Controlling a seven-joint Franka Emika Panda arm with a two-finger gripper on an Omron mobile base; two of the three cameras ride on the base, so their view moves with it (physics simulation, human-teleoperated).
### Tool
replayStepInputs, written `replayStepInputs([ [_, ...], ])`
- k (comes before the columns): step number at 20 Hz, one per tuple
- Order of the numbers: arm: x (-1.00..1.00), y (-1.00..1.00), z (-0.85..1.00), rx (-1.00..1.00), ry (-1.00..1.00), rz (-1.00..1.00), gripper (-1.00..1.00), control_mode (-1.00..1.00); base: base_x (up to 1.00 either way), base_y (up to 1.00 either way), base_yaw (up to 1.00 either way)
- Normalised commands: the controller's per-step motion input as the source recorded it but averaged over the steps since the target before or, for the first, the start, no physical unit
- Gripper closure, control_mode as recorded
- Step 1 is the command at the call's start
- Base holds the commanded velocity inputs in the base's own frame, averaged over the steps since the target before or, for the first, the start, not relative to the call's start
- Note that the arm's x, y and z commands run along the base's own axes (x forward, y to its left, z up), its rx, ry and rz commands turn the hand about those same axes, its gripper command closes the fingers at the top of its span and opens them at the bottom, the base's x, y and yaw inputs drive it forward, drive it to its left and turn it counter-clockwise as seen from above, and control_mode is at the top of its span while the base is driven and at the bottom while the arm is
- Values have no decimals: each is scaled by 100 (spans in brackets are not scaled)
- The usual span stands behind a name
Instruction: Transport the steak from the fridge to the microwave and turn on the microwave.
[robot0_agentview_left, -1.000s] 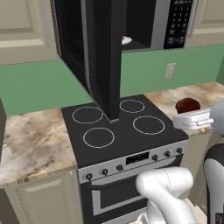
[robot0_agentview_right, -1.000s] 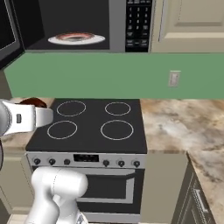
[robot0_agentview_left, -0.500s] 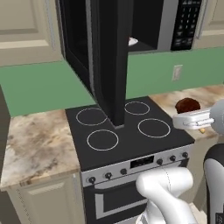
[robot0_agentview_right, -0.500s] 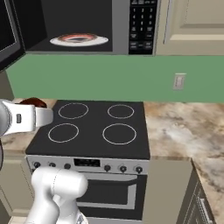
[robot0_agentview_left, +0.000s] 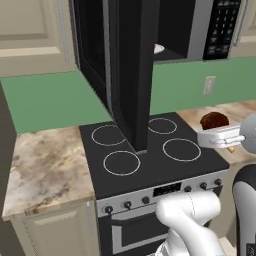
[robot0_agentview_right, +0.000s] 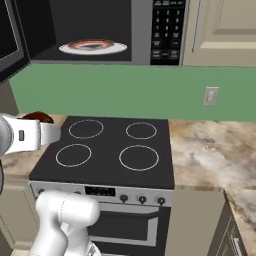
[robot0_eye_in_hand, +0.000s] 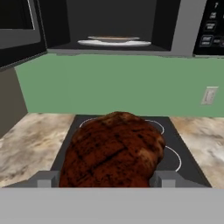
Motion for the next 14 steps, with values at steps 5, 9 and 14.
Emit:
replayStepInputs([
  [5,0,0,0,0,0,0,100,100,35,-3,7],
  [9,0,0,0,0,0,0,100,100,36,-2,7],
  [14,0,0,0,0,0,0,100,100,34,-2,6],
])
